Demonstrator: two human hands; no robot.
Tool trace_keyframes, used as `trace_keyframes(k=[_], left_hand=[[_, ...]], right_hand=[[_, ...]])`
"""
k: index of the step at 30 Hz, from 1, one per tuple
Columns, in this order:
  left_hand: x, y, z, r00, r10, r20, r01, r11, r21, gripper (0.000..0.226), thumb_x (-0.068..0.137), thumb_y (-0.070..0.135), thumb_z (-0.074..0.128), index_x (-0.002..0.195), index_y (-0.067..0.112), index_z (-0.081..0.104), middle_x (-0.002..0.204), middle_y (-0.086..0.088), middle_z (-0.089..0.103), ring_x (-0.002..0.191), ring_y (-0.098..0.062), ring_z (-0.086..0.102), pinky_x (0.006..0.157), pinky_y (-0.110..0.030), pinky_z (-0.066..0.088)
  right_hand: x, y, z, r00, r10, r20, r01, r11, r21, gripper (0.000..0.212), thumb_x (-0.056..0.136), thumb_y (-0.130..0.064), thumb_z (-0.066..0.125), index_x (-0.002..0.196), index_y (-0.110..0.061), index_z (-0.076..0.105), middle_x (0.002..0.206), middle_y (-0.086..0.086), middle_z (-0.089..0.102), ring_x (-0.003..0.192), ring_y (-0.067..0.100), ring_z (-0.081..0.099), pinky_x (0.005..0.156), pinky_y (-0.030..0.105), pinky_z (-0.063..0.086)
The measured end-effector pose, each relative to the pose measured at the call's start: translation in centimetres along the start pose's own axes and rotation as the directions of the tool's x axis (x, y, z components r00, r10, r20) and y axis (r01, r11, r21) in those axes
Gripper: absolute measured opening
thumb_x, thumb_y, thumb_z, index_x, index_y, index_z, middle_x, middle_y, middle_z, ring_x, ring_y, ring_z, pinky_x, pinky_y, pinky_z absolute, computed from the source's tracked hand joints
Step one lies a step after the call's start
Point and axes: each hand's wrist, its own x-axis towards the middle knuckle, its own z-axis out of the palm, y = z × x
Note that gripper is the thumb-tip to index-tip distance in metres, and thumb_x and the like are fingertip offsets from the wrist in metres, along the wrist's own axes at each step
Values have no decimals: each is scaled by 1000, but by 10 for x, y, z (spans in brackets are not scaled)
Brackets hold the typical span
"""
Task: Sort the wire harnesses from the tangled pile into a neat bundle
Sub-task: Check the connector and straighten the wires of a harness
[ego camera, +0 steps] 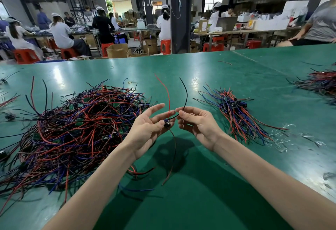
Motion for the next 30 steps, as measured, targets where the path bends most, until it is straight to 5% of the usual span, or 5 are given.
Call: trace_keyframes(k=[7,15,20,30], left_hand=[[2,-5,-5,1000,0,-23,0,1000,17,41,88,-16,44,118,10,53,106,-11,68,88,-24,69,82,-28,57],[0,-12,-1,992,55,-117,-24,968,252,41,77,-7,67,109,15,55,99,-9,61,85,-21,64,83,-25,55],[1,-15,-1,978,129,-165,-63,932,358,38,71,-7,73,95,13,50,90,-4,61,70,-2,62,70,-13,52],[-1,-15,1,984,155,-86,-109,910,399,43,68,-12,75,91,12,47,68,2,70,69,-9,68,64,-17,53]], right_hand=[[1,0,-2,1000,4,-7,-3,1000,17,9,81,1,63,84,-4,70,65,4,67,55,10,61,58,21,54],[1,1,-3,1000,16,8,-16,1000,-6,18,63,-7,71,81,-6,71,66,4,67,57,10,62,59,20,55],[2,3,-4,999,52,-18,-52,998,-35,6,76,1,67,78,-4,65,62,5,65,53,11,60,57,22,55],[1,6,-6,974,207,87,-193,969,-152,11,88,-8,59,87,1,66,62,0,64,50,5,53,51,16,48]])
